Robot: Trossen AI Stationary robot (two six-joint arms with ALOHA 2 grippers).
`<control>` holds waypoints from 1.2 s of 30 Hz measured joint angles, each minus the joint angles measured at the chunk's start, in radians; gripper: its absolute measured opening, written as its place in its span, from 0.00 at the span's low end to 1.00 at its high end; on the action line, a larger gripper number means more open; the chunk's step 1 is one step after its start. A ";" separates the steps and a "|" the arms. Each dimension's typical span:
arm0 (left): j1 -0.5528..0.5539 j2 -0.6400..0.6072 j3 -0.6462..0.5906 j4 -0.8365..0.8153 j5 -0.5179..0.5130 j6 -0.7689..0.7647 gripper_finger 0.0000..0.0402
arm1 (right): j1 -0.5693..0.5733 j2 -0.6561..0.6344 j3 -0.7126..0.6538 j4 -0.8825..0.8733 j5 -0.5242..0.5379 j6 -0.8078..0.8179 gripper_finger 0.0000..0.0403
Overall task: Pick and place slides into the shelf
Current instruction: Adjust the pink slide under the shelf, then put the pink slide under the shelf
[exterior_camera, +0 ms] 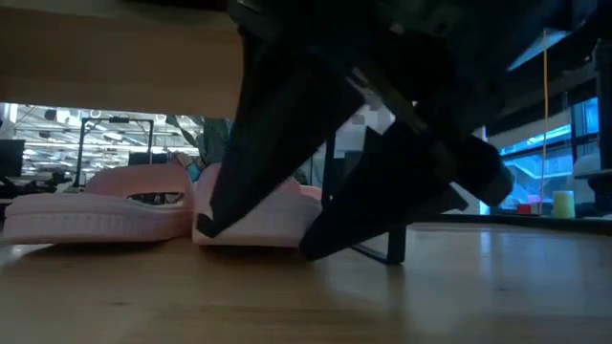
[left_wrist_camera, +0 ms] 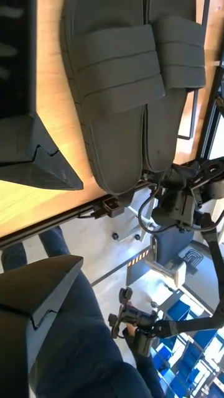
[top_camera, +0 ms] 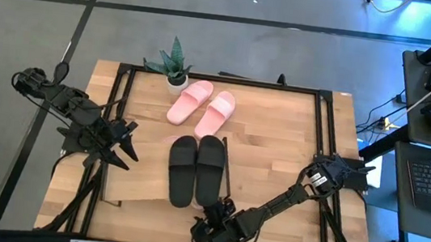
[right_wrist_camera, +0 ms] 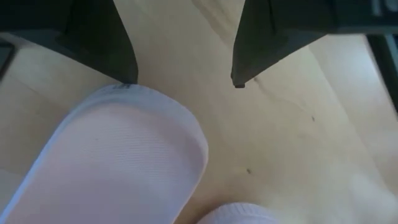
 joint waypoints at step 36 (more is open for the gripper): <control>-0.253 0.045 0.001 0.158 0.048 -0.329 0.43 | 0.080 -0.005 0.649 -0.829 -0.017 -0.044 0.64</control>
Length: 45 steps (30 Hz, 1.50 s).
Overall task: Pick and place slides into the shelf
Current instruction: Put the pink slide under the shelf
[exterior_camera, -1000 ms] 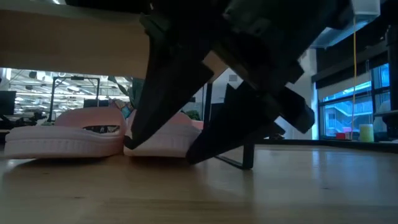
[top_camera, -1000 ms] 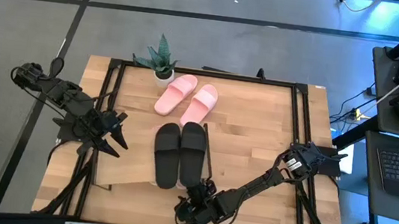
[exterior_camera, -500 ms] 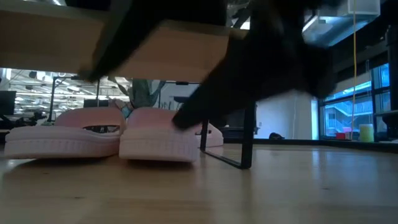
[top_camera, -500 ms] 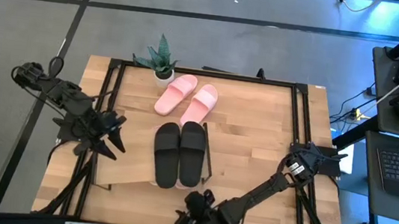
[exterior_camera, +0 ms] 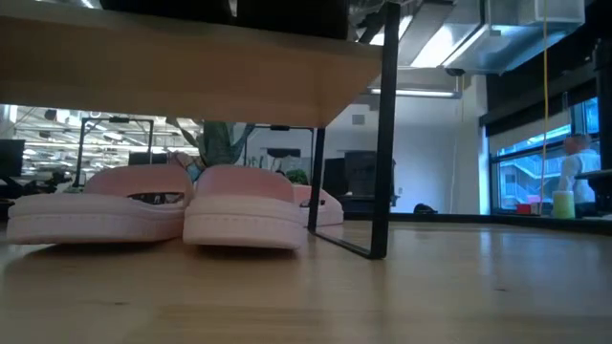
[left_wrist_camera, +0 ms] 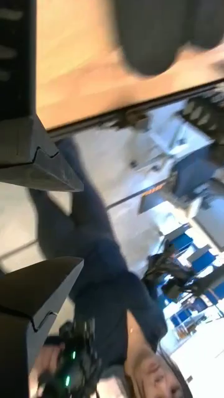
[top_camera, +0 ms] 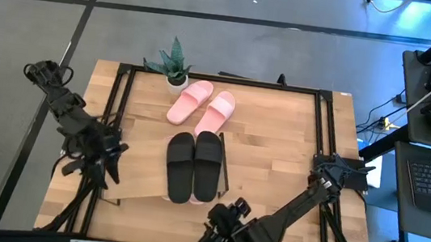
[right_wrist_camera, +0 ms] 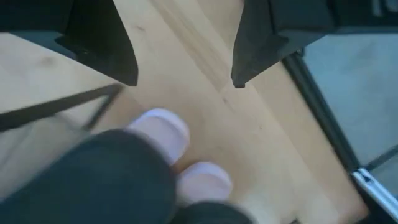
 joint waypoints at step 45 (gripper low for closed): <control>-0.258 0.206 0.000 0.075 -0.384 -1.102 0.43 | -0.131 -0.336 -0.031 -0.281 0.111 -0.767 0.64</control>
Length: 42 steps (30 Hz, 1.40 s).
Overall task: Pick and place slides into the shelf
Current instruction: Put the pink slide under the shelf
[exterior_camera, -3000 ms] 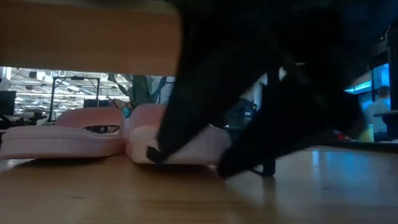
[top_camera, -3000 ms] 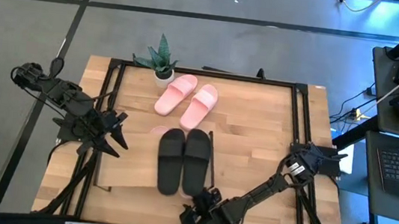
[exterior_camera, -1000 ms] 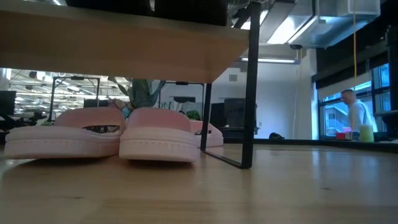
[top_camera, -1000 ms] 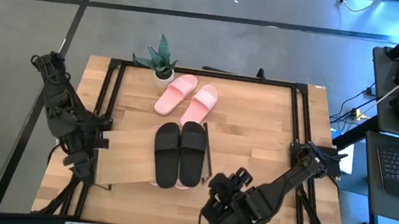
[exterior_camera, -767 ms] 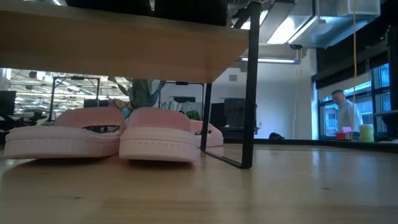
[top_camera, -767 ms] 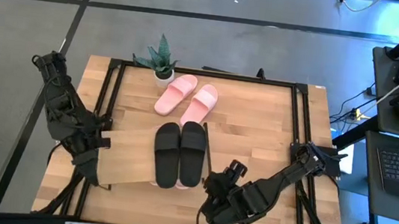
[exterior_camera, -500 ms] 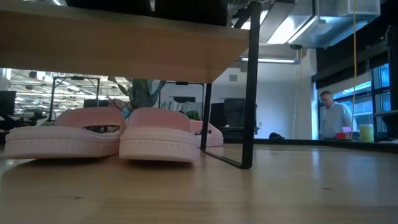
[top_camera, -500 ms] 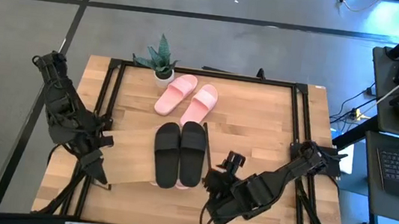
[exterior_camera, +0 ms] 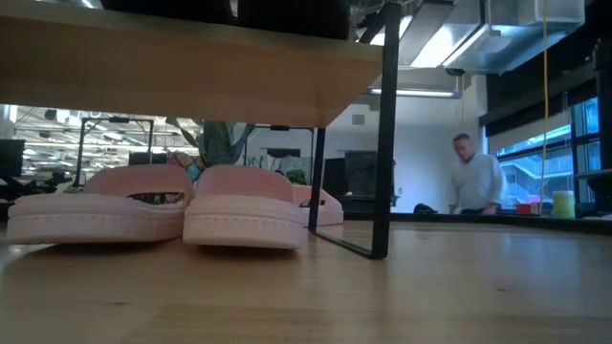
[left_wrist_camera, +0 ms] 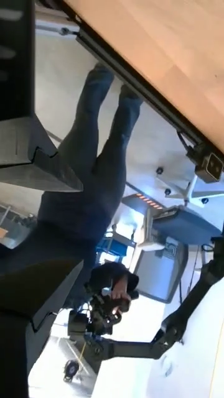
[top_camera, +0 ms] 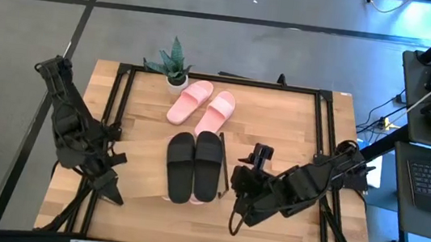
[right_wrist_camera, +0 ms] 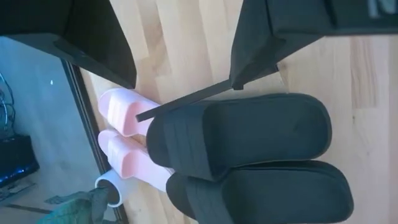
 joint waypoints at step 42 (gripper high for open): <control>-0.004 -0.009 0.402 -1.124 -0.418 0.044 0.43 | -0.421 -0.247 -0.424 0.200 -0.209 -0.362 0.64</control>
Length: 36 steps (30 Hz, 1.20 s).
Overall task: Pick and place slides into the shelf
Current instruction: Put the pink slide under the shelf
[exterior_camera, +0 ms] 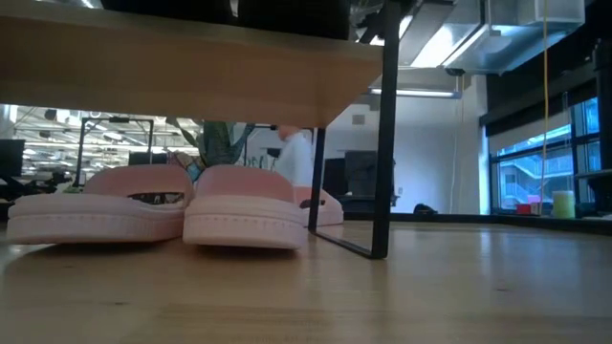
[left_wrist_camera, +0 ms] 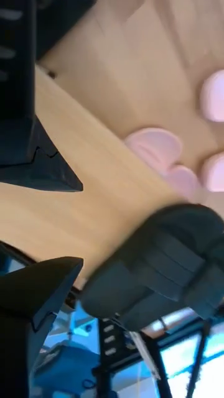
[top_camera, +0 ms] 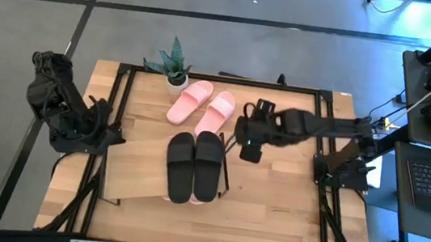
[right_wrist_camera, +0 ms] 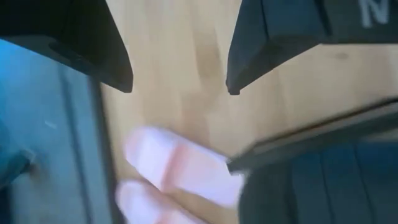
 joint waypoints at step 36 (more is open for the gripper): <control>0.581 -0.097 -0.200 0.320 0.103 0.657 0.43 | -0.628 -0.141 -0.494 1.111 -0.760 -0.156 0.64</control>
